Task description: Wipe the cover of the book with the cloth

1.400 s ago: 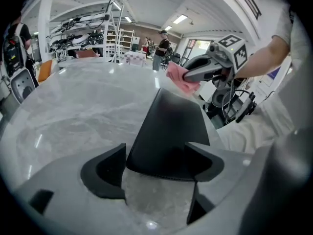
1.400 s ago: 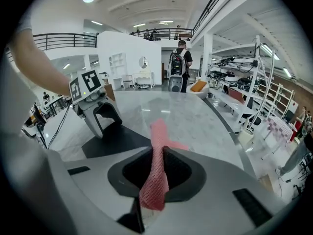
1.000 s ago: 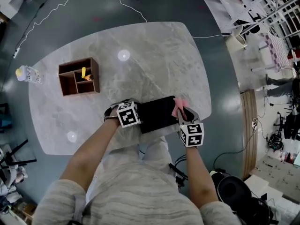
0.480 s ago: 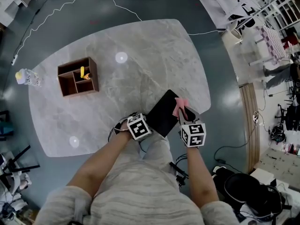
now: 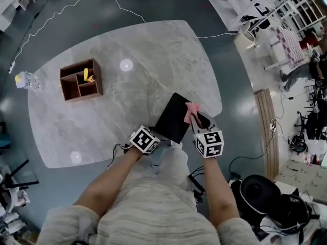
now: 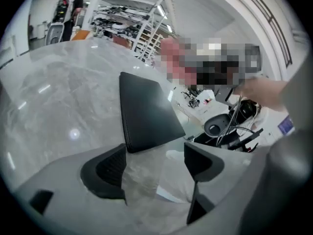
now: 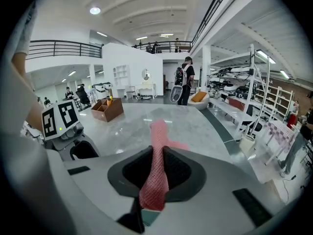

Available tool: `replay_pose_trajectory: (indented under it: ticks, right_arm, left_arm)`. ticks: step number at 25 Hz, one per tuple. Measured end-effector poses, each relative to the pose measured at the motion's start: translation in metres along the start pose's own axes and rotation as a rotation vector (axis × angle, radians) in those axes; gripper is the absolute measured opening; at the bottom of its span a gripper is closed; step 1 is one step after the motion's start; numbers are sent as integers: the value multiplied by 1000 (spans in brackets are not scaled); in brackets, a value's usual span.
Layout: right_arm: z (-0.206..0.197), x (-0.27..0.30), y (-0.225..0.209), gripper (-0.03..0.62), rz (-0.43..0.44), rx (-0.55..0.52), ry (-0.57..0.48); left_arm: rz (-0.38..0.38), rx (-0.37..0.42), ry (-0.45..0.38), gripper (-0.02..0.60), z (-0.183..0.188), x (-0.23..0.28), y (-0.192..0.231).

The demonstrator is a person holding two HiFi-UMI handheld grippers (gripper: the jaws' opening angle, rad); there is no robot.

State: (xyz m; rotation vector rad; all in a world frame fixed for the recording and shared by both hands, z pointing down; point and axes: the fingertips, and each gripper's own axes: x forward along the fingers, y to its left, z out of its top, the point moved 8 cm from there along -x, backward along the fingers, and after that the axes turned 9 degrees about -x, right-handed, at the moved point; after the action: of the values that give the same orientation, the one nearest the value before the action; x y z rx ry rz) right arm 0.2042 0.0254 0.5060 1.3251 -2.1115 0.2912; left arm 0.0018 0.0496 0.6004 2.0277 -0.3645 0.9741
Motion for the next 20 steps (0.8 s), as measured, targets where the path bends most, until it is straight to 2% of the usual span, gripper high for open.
replay_pose_trajectory:
  ticks: [3,7,9,12,16,20]
  right_arm:
    - [2,3,-7,57,54,-41,-18]
    - [9,9,-16,57,147,-96,-18]
    - [13,11,-24,57,210,-137,-22]
    - [17,11,-25,57,299,-204,-23]
    - [22,24,-13,57,382,-296,-29]
    - [24,29,-6,57,429,-342,-35]
  left_arm:
    - [-40,-219,-77,367,-18,3,-12]
    - [-180,-636,-224,367,-42,15,-33]
    - [-216,-787,-311,367,-46,28,-49]
    - [-235,-922,-423,367,-52,47,-69]
    - [-271,-1060,-583,367,-54,75,-67]
    - [-298,-1156,-709,365,-44,95,-59]
